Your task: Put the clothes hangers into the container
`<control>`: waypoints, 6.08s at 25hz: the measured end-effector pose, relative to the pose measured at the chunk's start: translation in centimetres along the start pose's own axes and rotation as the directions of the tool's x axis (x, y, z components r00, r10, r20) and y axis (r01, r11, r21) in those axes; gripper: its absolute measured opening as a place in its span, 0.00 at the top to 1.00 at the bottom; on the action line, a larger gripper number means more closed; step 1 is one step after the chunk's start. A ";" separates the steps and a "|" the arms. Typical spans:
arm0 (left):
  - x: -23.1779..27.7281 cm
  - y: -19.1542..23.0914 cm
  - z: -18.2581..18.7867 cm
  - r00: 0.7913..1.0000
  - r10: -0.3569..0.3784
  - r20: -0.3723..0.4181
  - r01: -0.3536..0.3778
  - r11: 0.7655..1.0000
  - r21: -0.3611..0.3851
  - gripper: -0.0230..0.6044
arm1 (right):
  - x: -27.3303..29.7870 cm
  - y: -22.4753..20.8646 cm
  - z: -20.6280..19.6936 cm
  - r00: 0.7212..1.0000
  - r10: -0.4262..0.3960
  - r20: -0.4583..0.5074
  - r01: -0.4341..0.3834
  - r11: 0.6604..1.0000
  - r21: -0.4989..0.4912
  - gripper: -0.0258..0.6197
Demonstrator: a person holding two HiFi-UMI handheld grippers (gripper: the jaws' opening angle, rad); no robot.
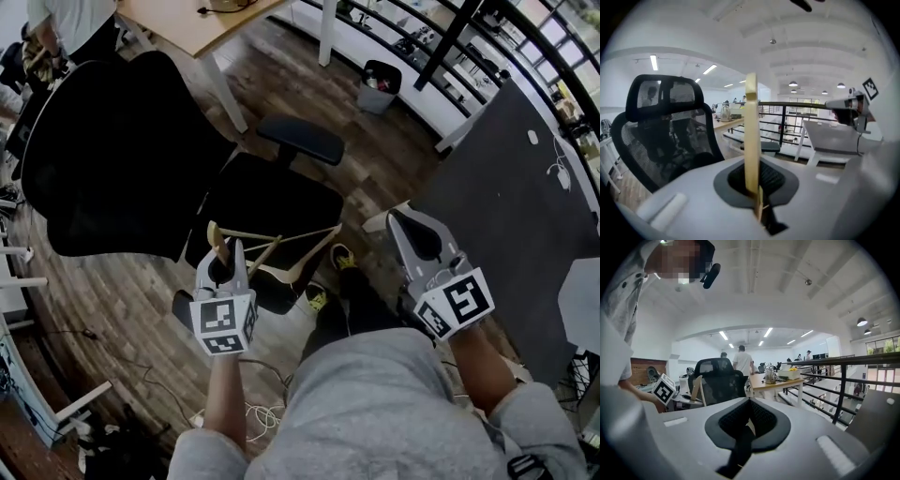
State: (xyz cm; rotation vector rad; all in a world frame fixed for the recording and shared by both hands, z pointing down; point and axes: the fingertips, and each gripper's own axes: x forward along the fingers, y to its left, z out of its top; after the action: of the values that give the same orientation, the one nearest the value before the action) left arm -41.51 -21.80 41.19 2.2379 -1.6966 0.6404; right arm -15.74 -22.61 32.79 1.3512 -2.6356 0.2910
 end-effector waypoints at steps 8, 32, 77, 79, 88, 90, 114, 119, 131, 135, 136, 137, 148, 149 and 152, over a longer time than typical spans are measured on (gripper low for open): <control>-0.4 -5.6 5.2 0.976 -0.194 0.095 0.194 0.981 0.006 0.95 | -8.3 -3.0 2.2 0.981 -0.185 0.057 0.186 0.982 -0.011 0.96; -4.5 -45.8 21.6 0.629 -0.730 0.267 0.653 0.682 0.329 0.95 | -42.5 -16.9 -1.7 0.735 -0.658 0.167 0.660 0.750 0.051 0.96; -26.2 -130.1 23.5 -0.324 -0.944 -0.069 0.777 -0.306 0.550 0.95 | -90.8 -22.5 -18.2 0.059 -0.996 0.068 0.923 0.080 0.375 0.96; -25.1 -130.9 21.6 -0.313 -0.943 -0.113 0.766 -0.321 0.557 0.95 | -91.1 -21.7 -18.7 0.043 -0.997 0.057 0.921 0.061 0.384 0.96; -18.4 -130.4 15.6 -0.116 -0.948 -0.295 0.764 -0.275 0.583 0.95 | -91.1 -20.0 -19.6 0.030 -0.999 0.036 0.922 0.041 0.386 0.96; -17.6 -129.6 14.8 -0.085 -0.933 -0.349 0.754 -0.289 0.590 0.89 | -90.6 -20.1 -19.2 0.042 -0.998 0.044 0.924 0.055 0.379 0.96; -6.4 -114.0 15.7 0.248 -0.875 -0.416 0.770 -0.082 0.633 0.22 | -84.3 -22.0 -16.9 0.228 -0.967 0.111 0.916 0.252 0.311 0.96; -5.0 -105.9 18.0 0.241 -0.935 -0.262 0.809 0.045 0.586 0.23 | -80.2 -24.9 -15.9 0.353 -0.925 0.139 0.880 0.379 0.288 0.96; 2.5 -67.6 12.8 0.591 -0.801 0.097 0.775 0.597 0.209 0.35 | -53.8 -27.4 -9.6 0.844 -0.504 0.181 0.485 0.863 0.142 0.96; 2.0 -51.6 6.1 0.785 -0.605 0.132 0.606 0.794 0.037 0.38 | -42.2 -22.4 -7.1 0.944 -0.276 0.180 0.267 0.961 0.074 0.96; 1.5 -47.8 4.3 0.826 -0.549 0.127 0.554 0.833 -0.005 0.38 | -39.3 -20.6 -6.4 0.960 -0.217 0.175 0.210 0.976 0.056 0.96; 1.0 -44.3 2.6 0.858 -0.499 0.121 0.507 0.860 -0.047 0.38 | -36.6 -18.8 -5.7 0.972 -0.166 0.168 0.162 0.986 0.040 0.96; -1.7 -21.8 -13.2 0.981 -0.189 -0.051 0.167 0.945 -0.280 0.38 | -16.3 -3.6 -5.2 0.988 0.152 0.042 -0.151 0.988 -0.011 0.96; -1.7 -20.2 -14.4 0.984 -0.164 -0.074 0.137 0.950 -0.280 0.38 | -14.6 -2.6 -5.5 0.985 0.170 0.023 -0.170 0.985 -0.009 0.96; -1.0 -16.1 -17.4 0.986 -0.090 -0.141 0.053 0.968 -0.247 0.37 | -9.9 0.2 -6.6 0.976 0.213 -0.036 -0.213 0.977 0.000 0.96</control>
State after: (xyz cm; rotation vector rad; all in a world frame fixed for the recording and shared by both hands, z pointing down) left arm -29.59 -8.46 56.73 2.0167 -1.5240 0.5378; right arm -9.77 -13.09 36.84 1.0516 -2.7516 0.3338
